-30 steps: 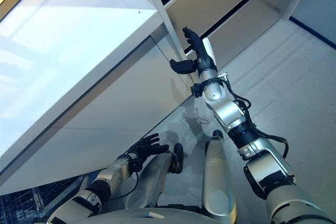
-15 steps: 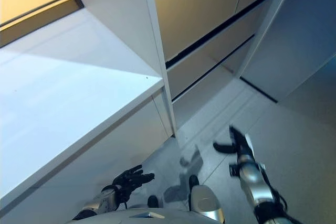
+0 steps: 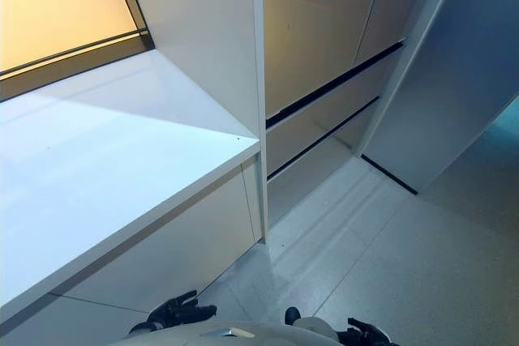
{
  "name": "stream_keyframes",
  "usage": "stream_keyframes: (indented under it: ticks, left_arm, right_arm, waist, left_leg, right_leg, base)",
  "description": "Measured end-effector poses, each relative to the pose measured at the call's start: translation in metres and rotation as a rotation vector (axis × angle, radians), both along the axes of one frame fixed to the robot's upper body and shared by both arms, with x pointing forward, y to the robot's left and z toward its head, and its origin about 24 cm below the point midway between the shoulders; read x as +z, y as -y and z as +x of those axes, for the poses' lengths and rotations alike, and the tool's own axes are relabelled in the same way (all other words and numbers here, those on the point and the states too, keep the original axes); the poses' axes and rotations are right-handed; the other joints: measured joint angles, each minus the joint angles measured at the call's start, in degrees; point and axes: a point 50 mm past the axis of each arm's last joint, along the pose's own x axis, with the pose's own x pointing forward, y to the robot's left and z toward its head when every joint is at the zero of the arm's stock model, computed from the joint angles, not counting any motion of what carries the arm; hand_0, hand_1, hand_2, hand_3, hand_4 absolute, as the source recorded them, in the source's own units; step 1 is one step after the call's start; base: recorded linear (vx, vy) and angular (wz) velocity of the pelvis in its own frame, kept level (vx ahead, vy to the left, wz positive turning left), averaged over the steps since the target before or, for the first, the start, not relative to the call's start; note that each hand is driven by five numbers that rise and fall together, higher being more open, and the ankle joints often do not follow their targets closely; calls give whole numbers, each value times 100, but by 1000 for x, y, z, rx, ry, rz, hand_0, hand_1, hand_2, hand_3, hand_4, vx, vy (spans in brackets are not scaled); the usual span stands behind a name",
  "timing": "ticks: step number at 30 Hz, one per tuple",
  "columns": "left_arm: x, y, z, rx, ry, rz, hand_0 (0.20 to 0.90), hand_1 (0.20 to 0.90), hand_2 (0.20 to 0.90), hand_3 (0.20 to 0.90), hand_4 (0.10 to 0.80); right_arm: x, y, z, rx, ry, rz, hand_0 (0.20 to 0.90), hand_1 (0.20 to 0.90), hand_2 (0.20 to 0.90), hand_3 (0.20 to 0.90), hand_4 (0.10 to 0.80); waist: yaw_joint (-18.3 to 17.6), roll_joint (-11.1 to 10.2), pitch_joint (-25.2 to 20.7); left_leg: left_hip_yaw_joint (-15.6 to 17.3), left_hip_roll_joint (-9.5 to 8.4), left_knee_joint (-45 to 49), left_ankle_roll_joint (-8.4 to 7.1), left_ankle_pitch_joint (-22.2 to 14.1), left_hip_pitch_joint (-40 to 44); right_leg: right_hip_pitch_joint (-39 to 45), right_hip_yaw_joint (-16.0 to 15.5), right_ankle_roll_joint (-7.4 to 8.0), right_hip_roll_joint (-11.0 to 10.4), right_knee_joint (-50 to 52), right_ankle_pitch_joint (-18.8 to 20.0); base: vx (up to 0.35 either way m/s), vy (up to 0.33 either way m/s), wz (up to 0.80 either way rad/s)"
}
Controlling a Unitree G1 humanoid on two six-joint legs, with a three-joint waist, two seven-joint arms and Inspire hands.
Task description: Put drinks into fridge and close the fridge
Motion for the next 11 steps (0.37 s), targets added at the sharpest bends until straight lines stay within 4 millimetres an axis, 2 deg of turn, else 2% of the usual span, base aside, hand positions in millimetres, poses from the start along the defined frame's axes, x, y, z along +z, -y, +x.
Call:
stream_keyframes:
  ticks: [4,11]
  left_arm:
    - [-1,0,-4,-4,-11,-13,900,900,900,900,800]
    - [1,0,6,-9,24,-11,900,900,900,900,800]
  right_arm:
    - [0,2,-5,20,-25,13,900,900,900,900,800]
    - [1,4,-2,47,-31,1,900,900,900,900,800]
  waist:
    - [38,8,0]
    - [36,50,12]
  left_leg:
    - [8,5,4,0,1,-3]
    - [89,-1,-49,2,3,24]
  right_leg:
    - [-3,9,-34,7,-21,32]
    - [35,113,-35,24,-255,174]
  base:
    - [0,0,0]
    - [2,15,-7]
